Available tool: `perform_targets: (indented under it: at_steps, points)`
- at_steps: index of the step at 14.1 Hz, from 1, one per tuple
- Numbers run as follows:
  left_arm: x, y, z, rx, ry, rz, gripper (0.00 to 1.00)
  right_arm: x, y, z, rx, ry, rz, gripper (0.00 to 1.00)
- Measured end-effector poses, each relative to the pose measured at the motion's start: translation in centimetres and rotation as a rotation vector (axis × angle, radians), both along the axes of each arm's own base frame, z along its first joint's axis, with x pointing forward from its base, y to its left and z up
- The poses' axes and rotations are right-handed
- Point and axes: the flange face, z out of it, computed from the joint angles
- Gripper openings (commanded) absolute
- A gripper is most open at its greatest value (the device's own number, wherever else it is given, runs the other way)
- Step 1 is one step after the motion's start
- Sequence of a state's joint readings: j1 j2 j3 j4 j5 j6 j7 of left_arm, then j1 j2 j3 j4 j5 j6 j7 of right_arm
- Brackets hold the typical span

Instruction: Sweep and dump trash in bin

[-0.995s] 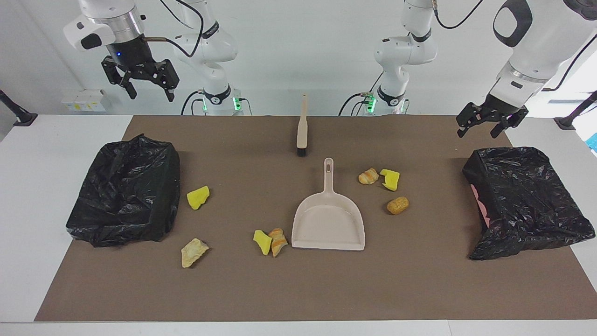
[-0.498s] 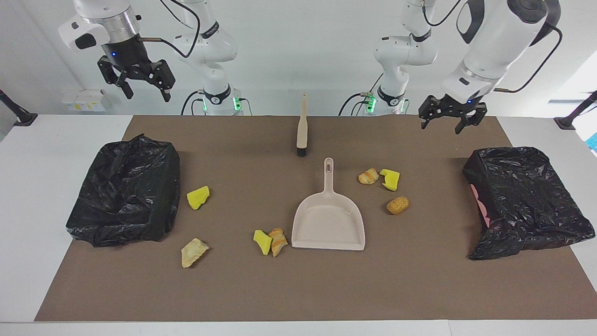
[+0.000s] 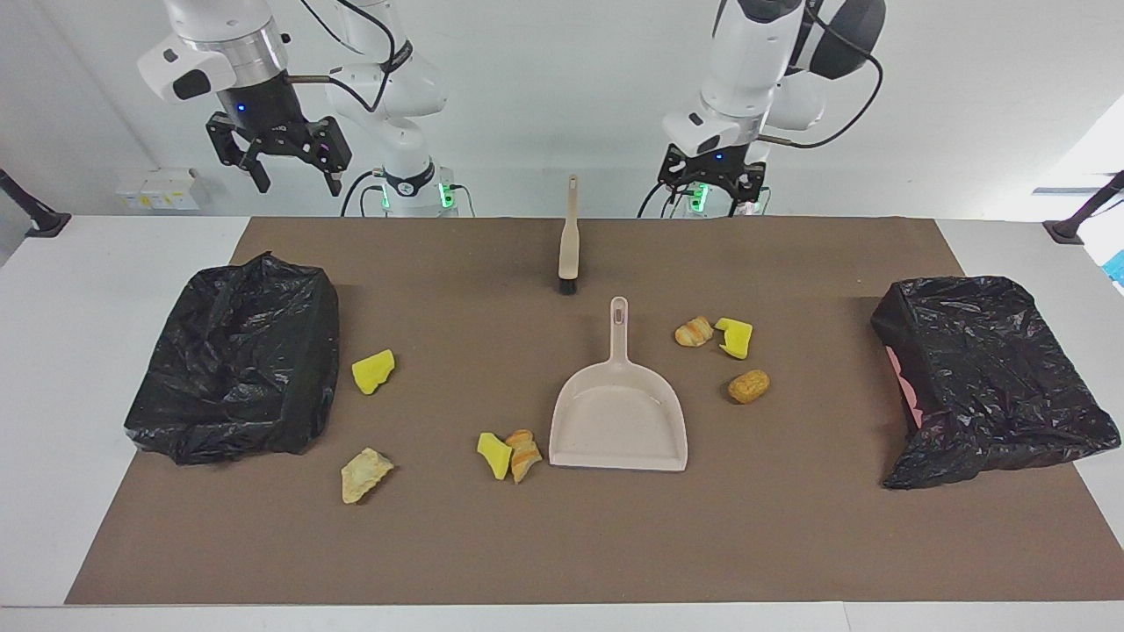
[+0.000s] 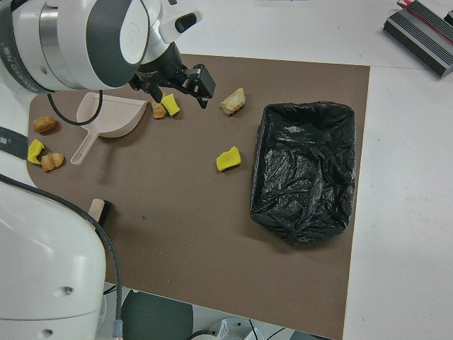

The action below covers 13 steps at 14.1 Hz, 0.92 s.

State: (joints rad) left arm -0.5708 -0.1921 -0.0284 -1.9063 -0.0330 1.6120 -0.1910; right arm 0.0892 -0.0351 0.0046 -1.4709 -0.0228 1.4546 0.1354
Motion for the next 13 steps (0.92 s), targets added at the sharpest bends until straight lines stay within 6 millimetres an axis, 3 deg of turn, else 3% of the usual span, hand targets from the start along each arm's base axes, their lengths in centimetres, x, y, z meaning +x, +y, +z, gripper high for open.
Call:
perform_targets:
  at_steps: [6,11,13]
  points:
    - [-6.7,-5.6,-4.2,-0.002,-0.021,-0.048,1.0,3.1,9.1,-5.4,-0.003,0.021,0.015,1.0]
    - [-12.1,-9.7,-12.4,-0.035,-0.061,-0.065,1.0,4.3,19.4,-10.1,-0.009,0.035,-0.007,1.0]
    - [-14.8,-11.0,-15.5,-0.048,-0.074,-0.066,1.0,4.5,25.2,-12.7,-0.017,0.05,-0.034,1.0]
